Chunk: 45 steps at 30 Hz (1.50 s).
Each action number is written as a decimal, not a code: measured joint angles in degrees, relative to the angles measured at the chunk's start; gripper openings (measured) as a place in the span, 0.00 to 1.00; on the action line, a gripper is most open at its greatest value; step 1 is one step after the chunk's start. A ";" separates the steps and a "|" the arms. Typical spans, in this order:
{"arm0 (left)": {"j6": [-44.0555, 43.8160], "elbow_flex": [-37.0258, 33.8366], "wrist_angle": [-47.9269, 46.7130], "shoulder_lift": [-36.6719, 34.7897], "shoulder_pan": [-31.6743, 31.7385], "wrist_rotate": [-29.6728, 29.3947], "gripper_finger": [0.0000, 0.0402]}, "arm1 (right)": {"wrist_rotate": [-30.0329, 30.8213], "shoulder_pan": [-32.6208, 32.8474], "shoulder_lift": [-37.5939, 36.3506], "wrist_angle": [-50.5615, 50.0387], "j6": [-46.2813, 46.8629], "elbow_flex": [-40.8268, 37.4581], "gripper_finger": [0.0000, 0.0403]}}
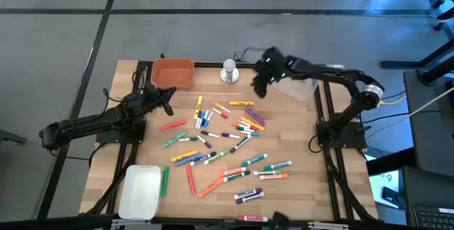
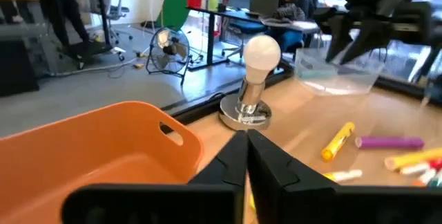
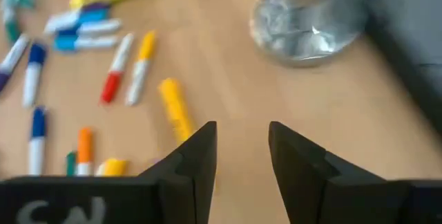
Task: Pick & Place Markers
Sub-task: Put the large yellow highlighter pen into the transparent bin
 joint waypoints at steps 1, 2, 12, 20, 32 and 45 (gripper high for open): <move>1.50 0.00 -0.01 0.31 0.05 -0.41 0.03 | 0.04 1.67 1.26 0.60 -0.68 0.00 0.33; 2.70 0.00 0.00 0.74 0.07 -0.72 0.04 | 0.06 3.17 2.56 1.17 -1.62 0.00 0.33; 2.34 0.00 0.87 4.81 0.05 -3.42 0.19 | 3.28 10.78 13.89 4.20 -2.59 0.24 0.33; 2.19 0.00 2.58 8.67 0.04 -10.58 0.22 | 10.84 10.99 16.58 9.41 -5.75 0.61 0.33; 3.19 0.00 5.16 11.13 0.07 -16.50 0.24 | 11.62 11.04 20.27 7.12 -8.02 1.18 0.25; 7.62 -0.01 -0.19 11.10 0.07 -34.85 0.26 | 16.23 11.62 9.03 -11.82 -5.29 8.87 0.16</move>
